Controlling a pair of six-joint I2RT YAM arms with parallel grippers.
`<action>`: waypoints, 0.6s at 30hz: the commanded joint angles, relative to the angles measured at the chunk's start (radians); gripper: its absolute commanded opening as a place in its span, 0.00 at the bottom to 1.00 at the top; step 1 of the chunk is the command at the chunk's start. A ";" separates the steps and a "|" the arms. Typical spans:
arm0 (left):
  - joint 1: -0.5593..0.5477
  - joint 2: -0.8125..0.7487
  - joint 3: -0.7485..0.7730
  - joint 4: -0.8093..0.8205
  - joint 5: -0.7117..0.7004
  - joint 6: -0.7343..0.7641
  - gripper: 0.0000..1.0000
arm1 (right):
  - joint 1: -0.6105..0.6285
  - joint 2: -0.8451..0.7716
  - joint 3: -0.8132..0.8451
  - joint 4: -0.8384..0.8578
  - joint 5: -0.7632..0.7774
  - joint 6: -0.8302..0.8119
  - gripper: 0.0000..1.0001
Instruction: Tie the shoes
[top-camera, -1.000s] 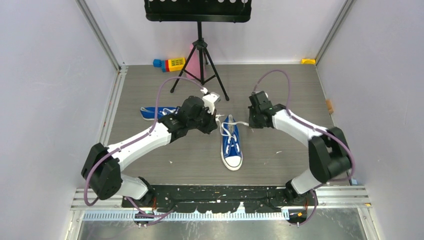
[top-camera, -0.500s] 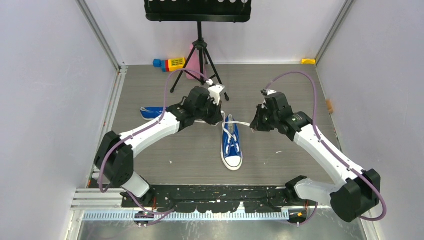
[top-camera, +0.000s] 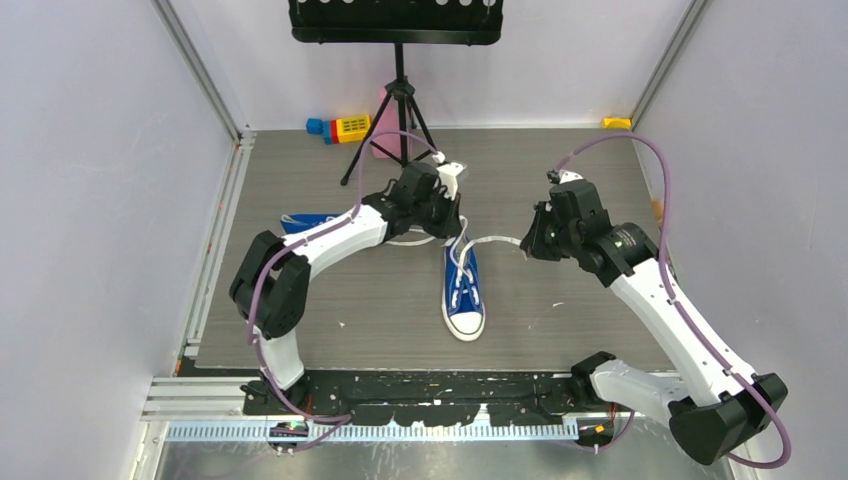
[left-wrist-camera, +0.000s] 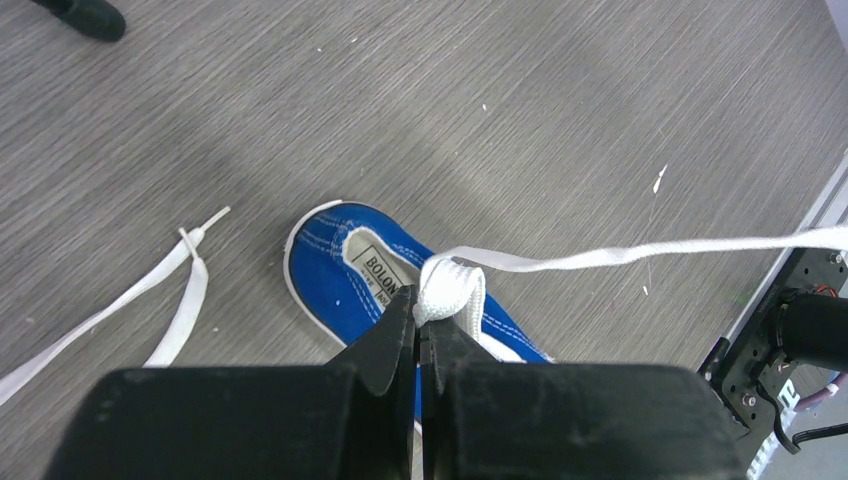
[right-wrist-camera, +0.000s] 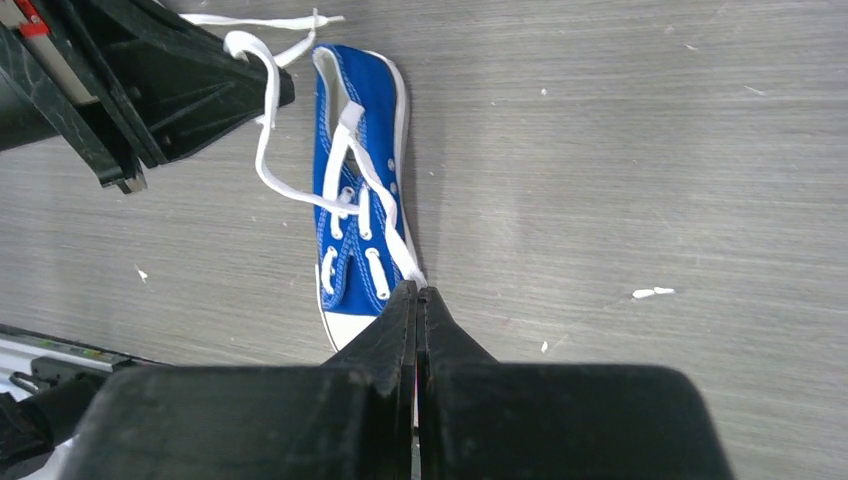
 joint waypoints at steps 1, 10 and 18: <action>0.011 0.032 0.074 0.053 0.055 -0.018 0.00 | 0.001 -0.044 0.037 -0.079 0.054 0.010 0.00; 0.071 0.032 0.118 -0.078 -0.105 -0.080 0.00 | 0.001 -0.059 0.079 -0.111 0.000 0.007 0.00; 0.099 -0.077 -0.036 -0.097 -0.138 -0.092 0.04 | 0.001 0.001 0.125 -0.110 -0.130 -0.010 0.00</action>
